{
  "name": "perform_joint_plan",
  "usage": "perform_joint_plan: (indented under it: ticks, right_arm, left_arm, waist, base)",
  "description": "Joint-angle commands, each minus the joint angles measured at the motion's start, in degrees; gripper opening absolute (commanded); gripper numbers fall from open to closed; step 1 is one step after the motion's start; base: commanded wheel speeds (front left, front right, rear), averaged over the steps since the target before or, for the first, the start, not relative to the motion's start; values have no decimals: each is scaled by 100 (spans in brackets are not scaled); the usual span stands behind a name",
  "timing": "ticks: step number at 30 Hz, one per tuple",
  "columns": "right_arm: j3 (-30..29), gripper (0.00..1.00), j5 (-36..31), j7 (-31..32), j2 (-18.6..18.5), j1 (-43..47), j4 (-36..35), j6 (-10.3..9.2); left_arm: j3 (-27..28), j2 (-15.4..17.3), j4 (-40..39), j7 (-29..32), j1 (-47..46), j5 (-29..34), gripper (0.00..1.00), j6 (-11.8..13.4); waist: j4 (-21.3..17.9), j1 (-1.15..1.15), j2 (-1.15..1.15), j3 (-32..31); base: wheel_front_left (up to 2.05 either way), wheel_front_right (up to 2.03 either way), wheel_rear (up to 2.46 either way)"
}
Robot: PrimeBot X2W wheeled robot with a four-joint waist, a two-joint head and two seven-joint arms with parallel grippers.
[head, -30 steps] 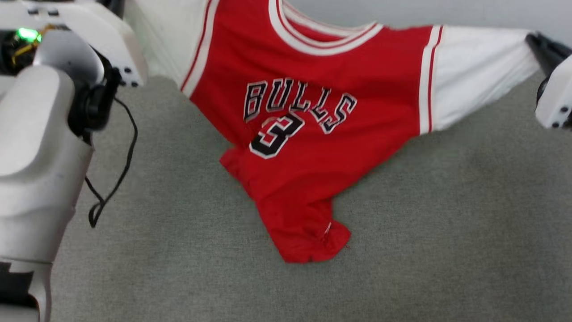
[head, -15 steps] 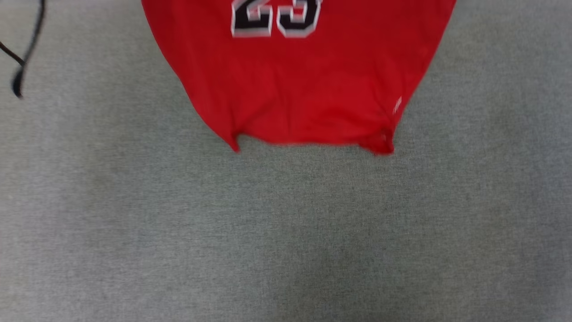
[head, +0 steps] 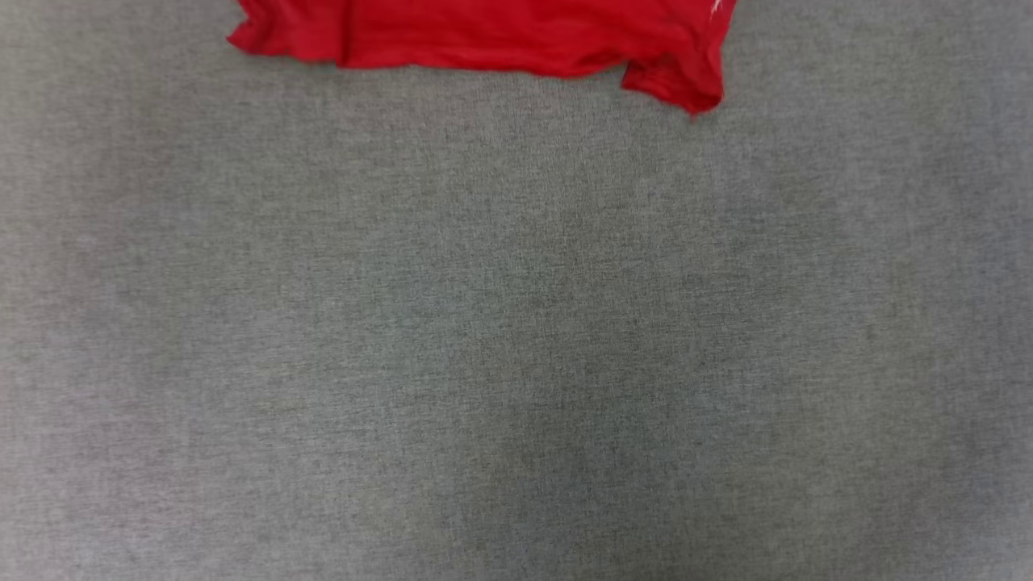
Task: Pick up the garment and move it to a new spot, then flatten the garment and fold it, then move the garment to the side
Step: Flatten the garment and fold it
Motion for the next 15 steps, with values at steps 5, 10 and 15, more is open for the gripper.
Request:
perform_joint_plan:
  ticks: [5, 10, 15]
  right_arm:
    - [297, 0, 145, -169, 130, -111, 470, -1]
    - [457, 0, 307, -372, 233, 23, 929, -1]
    - [612, 0, 512, -525, 256, 280, 1238, -1]
  left_arm:
    - [-35, -108, 295, -77, 50, -92, 0, -50]
    - [-8, -204, 599, -247, 269, -209, 0, -105]
    - [53, -286, 862, -406, 595, -374, 0, -191]
  waist:
    - [-17, -1, 0, 305]
    - [13, -1, 0, 355]
    - [59, -1, 0, 221]
  base:
    - [0, 0, 0]
    - [0, 0, 0]
    - [0, 0, 0]
